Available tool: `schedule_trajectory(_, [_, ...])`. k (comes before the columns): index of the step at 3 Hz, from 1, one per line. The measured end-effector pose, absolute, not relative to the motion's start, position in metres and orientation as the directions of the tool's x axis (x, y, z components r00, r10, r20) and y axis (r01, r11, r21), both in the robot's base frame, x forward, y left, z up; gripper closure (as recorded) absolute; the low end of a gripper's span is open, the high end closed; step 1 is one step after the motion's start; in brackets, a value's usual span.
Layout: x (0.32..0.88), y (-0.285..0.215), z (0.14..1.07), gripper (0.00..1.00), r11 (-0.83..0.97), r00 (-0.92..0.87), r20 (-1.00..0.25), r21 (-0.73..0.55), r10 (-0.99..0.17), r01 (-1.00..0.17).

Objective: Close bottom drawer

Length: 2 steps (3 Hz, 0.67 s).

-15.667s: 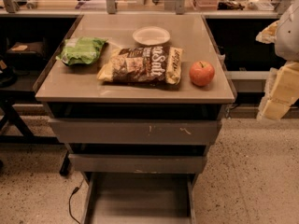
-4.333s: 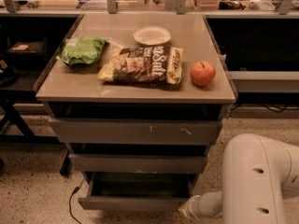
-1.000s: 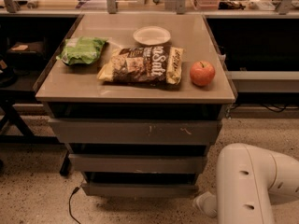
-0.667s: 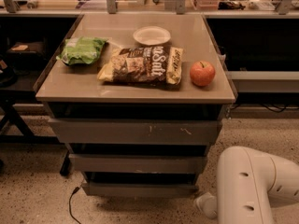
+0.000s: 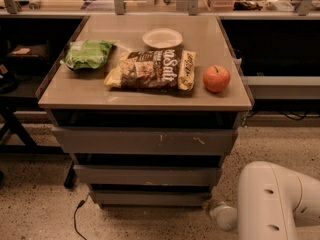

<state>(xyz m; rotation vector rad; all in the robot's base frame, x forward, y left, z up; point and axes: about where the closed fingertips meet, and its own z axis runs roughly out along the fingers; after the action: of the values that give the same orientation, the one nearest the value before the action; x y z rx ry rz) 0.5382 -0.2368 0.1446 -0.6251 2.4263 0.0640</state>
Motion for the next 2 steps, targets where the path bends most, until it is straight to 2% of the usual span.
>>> schedule_trajectory(2, [0.5481, -0.2350, 0.1476, 1.00, 0.895, -0.684, -0.611, -0.097, -0.399, -0.436])
